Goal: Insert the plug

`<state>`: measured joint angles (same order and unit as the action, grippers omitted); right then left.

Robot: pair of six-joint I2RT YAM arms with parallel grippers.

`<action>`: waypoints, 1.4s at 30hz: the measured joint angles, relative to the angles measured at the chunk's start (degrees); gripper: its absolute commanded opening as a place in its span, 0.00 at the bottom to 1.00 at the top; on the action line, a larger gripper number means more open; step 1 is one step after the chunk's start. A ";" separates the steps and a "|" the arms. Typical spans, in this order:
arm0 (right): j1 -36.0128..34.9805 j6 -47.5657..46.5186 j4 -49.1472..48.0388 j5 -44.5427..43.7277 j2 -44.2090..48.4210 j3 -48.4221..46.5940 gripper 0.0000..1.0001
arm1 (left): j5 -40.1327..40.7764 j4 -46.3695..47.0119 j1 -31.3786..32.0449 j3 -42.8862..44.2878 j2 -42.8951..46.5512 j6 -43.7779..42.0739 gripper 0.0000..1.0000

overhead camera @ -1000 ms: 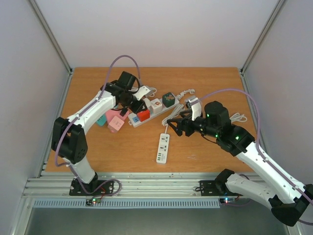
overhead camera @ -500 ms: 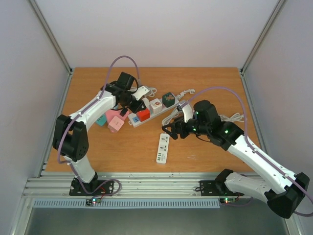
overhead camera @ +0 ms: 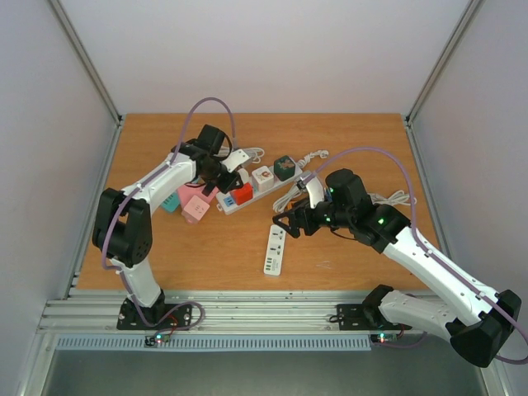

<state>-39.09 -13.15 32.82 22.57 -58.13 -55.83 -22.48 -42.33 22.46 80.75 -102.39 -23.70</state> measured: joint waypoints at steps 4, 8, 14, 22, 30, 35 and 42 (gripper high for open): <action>0.00 -0.11 0.26 0.07 0.00 0.00 0.87 | -0.07 0.76 0.00 -0.31 0.00 -0.85 0.01; 0.00 -0.46 0.35 0.07 0.00 0.00 0.87 | -0.37 1.49 0.00 -0.63 -0.33 -1.36 0.01; 0.00 -0.68 0.70 0.07 -0.02 0.00 0.88 | -0.68 1.66 -0.26 -0.61 -0.83 -2.08 0.00; 0.00 -0.85 0.74 -0.02 -0.15 -0.02 0.88 | 1.25 1.70 -0.20 -0.61 -0.85 -3.48 0.00; 0.00 -0.87 1.29 -0.09 -0.66 -0.02 0.88 | 5.25 0.31 0.79 1.46 -3.69 -4.92 0.01; 0.00 -0.87 1.36 -0.09 -0.83 -0.02 0.88 | 6.01 -0.44 1.09 2.08 -4.09 -5.33 0.01; 0.00 -0.90 1.55 -0.17 -0.85 -0.04 0.90 | 6.56 -2.58 1.40 4.00 -4.61 -4.20 0.43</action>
<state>-39.09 -14.04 34.37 22.39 -58.98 -55.88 -15.92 -44.91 23.86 84.75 -107.00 -27.90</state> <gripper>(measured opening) 0.885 0.214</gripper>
